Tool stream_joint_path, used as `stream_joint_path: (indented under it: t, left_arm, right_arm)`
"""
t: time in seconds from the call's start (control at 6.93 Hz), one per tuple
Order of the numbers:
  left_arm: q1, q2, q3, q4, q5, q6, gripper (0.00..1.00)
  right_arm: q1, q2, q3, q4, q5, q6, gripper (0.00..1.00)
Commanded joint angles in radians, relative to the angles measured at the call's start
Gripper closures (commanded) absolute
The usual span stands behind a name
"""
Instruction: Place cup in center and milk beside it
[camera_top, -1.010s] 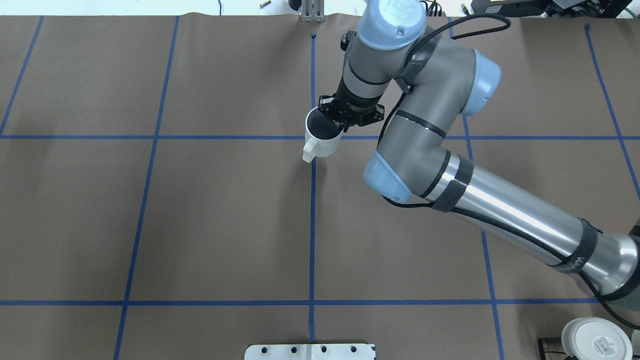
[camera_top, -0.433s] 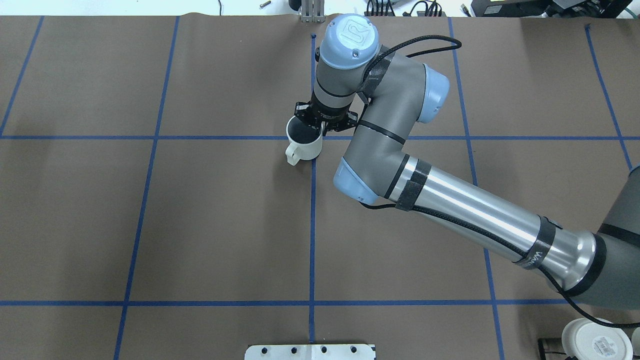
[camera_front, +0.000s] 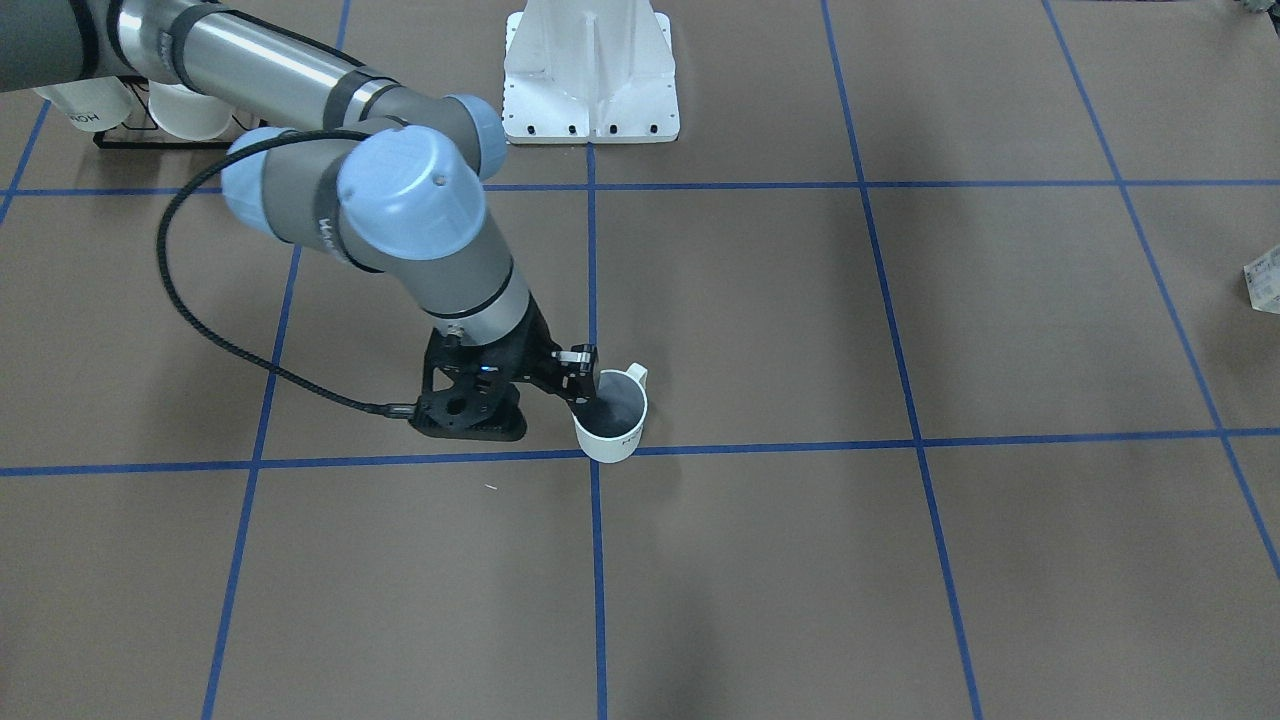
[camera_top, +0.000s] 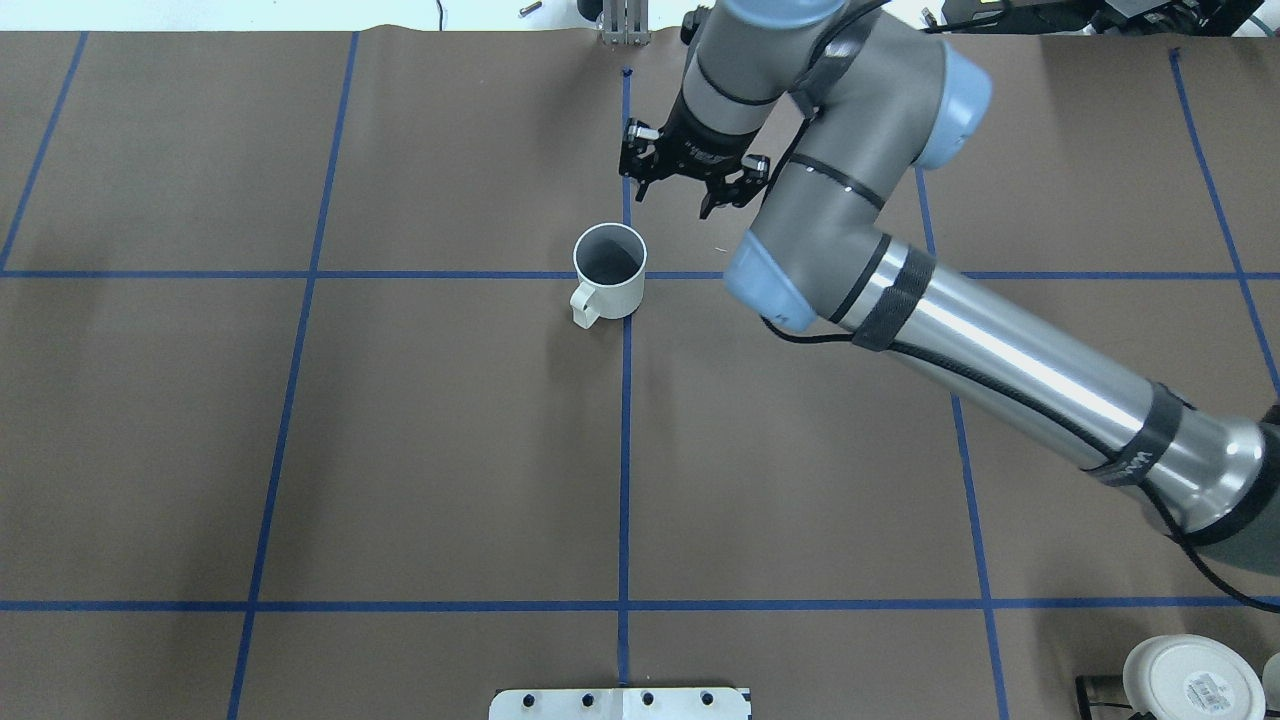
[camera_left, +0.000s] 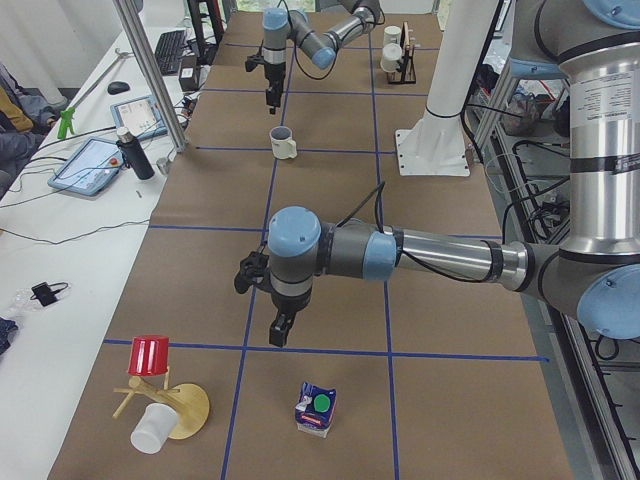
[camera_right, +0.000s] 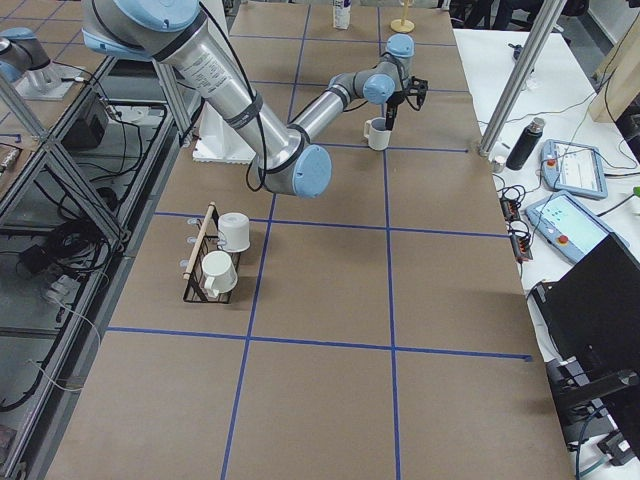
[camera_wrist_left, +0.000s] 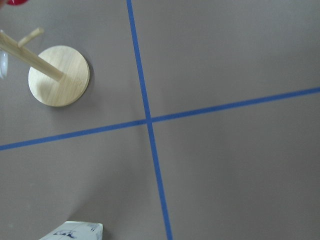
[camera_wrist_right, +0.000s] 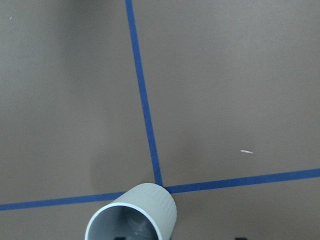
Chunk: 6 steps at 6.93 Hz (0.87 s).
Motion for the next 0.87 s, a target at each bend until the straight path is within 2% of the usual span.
stream_joint_path:
  t: [0.0,0.14,0.29,0.72]
  left_arm:
    - [-0.092,-0.026,0.187,-0.019,-0.021,0.2,0.02]
    - [-0.1,-0.028,0.27,-0.057,-0.119,0.204,0.02]
    - [-0.1,-0.011,0.296,-0.079,-0.142,0.19,0.02]
    - [-0.1,0.007,0.313,-0.161,-0.128,0.159,0.02]
  right_arm:
    - [0.048,-0.11,0.088,-0.001,0.041,-0.08,0.0]
    - [0.048,-0.117,0.09,0.002,0.042,-0.08,0.0]
    - [0.048,-0.118,0.091,0.004,0.042,-0.08,0.0]
    - [0.048,-0.123,0.093,0.005,0.042,-0.08,0.0]
